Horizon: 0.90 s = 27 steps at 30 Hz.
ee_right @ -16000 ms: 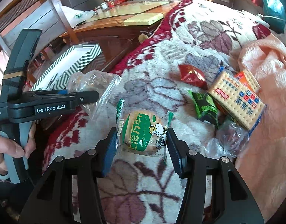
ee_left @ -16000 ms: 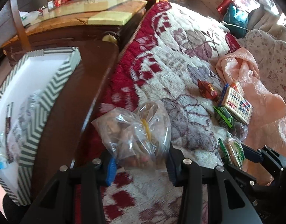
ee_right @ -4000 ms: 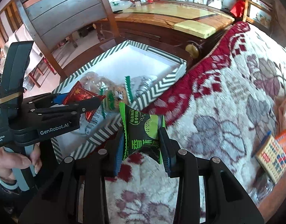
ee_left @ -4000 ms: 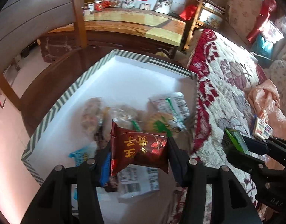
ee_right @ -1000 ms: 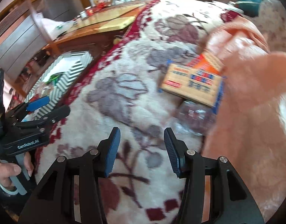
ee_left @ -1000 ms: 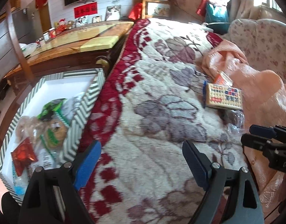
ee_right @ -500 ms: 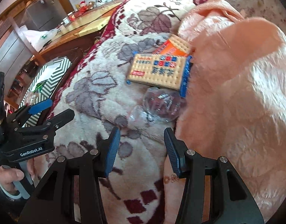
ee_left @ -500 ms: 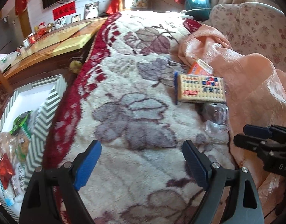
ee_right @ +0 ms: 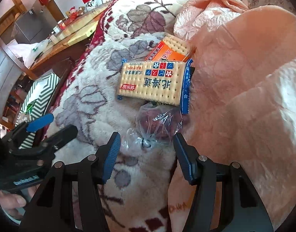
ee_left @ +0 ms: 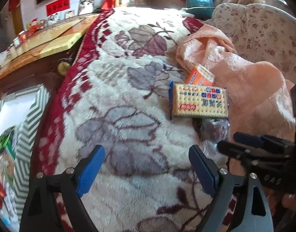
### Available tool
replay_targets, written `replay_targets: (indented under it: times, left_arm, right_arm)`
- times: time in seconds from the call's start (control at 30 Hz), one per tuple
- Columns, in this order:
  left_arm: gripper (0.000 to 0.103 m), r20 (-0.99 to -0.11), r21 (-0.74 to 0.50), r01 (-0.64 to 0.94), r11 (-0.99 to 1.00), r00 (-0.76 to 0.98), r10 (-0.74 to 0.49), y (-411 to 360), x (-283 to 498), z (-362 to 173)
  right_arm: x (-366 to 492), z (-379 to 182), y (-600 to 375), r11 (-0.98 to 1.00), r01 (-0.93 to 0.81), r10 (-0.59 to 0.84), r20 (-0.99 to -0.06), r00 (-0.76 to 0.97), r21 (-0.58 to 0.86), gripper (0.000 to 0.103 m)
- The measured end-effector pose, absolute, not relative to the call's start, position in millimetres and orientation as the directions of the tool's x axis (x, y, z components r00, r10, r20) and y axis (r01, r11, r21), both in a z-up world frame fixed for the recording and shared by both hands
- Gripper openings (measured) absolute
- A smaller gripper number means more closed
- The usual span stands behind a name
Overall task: Organize snacks
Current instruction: 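Move both grippers back toward the remaining snacks on the bed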
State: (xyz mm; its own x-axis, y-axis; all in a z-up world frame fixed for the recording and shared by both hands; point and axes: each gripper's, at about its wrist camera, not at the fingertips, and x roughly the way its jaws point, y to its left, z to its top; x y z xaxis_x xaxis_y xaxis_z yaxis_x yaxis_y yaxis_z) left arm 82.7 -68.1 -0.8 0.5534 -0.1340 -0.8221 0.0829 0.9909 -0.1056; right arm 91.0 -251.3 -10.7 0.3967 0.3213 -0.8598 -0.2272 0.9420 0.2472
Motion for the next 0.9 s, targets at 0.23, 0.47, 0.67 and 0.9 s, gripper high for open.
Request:
replay_targets:
  times: [0.23, 0.47, 0.67, 0.9]
  left_arm:
    - [0.09, -0.829, -0.057, 0.207, 0.977, 0.535, -0.162, -78.5, 107.8, 2.9]
    - [0.09, -0.846, -0.121, 0.159, 0.98, 0.5, -0.185, -72.0, 111.7, -8.3]
    - [0.09, -0.85, -0.147, 0.202, 0.968, 0.474, -0.228, -87.1, 106.1, -12.5]
    - [0.09, -0.854, -0.168, 0.246, 0.955, 0.448, -0.265, -111.0, 105.6, -13.1]
  right_arm:
    - [92.9, -19.8, -259.3, 0.941, -0.208, 0.329, -0.863, 0.383, 0.266, 0.057]
    - [94.3, -7.6, -251.9, 0.941, -0.26, 0.309, -0.857, 0.413, 0.214, 0.057]
    - [98.3, 8.0, -267.3, 0.949, -0.228, 0.304, -0.835, 0.459, 0.22, 0.057]
    - [98.0, 14.6, -281.7, 0.951, -0.198, 0.306, -0.82, 0.484, 0.238, 0.057]
